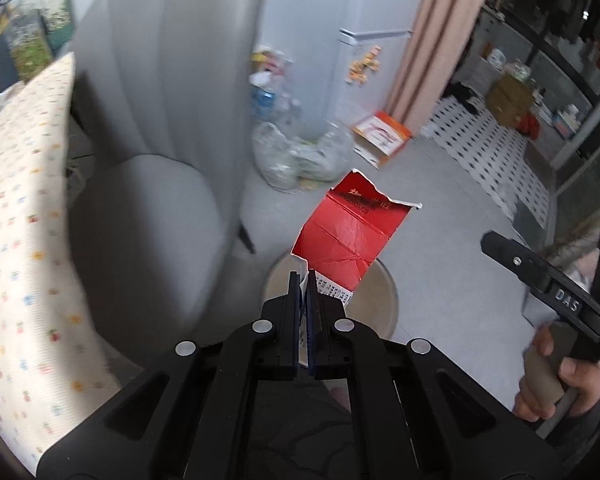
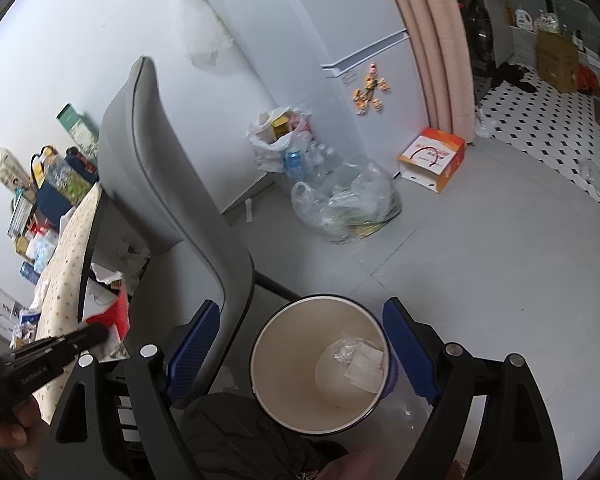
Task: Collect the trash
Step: 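Open the right tool to drop the mask while the left tool drops the red carton into the bin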
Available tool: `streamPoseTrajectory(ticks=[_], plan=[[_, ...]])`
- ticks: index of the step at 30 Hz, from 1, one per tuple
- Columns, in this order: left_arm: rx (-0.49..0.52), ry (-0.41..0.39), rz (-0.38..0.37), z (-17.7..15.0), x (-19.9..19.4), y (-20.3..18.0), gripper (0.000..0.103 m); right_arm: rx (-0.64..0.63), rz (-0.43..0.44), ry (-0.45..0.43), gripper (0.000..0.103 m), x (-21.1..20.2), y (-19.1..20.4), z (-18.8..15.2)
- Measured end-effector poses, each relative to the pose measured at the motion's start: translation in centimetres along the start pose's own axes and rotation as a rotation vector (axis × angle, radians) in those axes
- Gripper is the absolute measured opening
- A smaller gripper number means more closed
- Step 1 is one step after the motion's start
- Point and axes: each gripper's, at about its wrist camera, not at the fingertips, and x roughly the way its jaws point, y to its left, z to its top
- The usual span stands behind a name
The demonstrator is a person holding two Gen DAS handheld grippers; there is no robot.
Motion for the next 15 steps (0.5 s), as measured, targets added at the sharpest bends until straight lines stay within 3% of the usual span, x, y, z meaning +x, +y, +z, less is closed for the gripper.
streamPoseTrajectory(ticks=[1,2,3,5,8,15], plan=[[-0.002,0.004,-0.022,0.1,0.1,-0.3,0.02,0.005,-0.003,-0.004,0.082,-0.2,-0.3,0.0],[-0.015,-0.009,-0.05,0.2,-0.2,-0.2,0.054,0.008,-0.005,-0.005,0.082,-0.2,-0.5,0.0],[-0.027,-0.033,-0.059,0.2,-0.6,0.1,0.078,0.009,-0.006,-0.005,0.082,-0.2,-0.6,0.0],[-0.046,-0.084,-0.065,0.0,-1.8,0.7,0.08,0.009,-0.006,-0.004,0.082,-0.2,-0.5,-0.1],[-0.056,-0.081,-0.065,0.2,-2.5,1.4,0.081,0.005,-0.002,0.007,0.082,0.1,-0.1,-0.3],[-0.134,-0.185,-0.065,-0.4,-6.9,4.4,0.096,-0.051,0.025,0.019,0.082,0.4,2.7,-0.6]])
